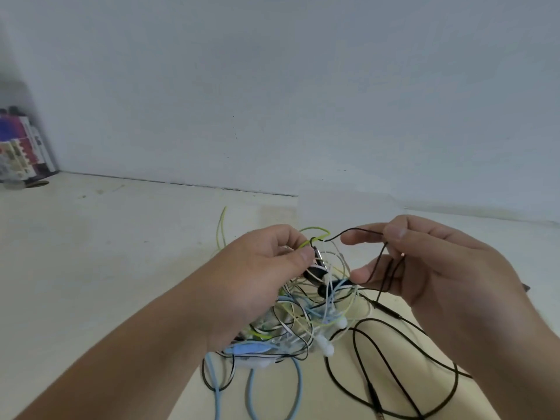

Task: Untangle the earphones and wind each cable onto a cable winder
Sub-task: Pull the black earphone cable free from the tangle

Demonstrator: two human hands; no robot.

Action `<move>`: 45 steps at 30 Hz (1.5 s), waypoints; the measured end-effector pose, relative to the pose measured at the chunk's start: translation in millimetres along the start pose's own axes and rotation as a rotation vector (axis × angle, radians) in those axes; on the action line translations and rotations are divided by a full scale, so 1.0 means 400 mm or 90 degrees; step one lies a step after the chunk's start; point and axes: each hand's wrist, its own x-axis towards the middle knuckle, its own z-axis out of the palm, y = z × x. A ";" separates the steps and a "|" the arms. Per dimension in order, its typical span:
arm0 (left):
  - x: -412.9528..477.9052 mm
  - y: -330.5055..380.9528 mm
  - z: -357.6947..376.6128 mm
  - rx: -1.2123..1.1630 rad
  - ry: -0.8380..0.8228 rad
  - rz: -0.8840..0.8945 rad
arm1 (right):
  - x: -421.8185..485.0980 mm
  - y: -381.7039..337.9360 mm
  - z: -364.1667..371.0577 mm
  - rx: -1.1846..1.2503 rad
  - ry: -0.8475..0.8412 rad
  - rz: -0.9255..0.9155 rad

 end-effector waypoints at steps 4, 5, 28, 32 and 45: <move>0.001 0.005 -0.003 -0.077 -0.021 -0.017 | 0.002 0.003 0.000 -0.024 0.006 0.007; 0.002 0.004 -0.004 -0.090 -0.030 -0.023 | 0.003 0.004 0.000 -0.027 0.006 0.008; 0.003 0.020 -0.007 -0.169 0.095 0.032 | 0.012 0.019 0.001 -0.035 -0.017 0.020; -0.001 0.024 0.000 -0.131 0.101 0.024 | 0.013 0.015 0.000 -0.018 -0.006 0.012; 0.007 0.023 -0.004 -0.299 0.053 -0.031 | 0.021 0.017 -0.009 -0.013 0.040 0.032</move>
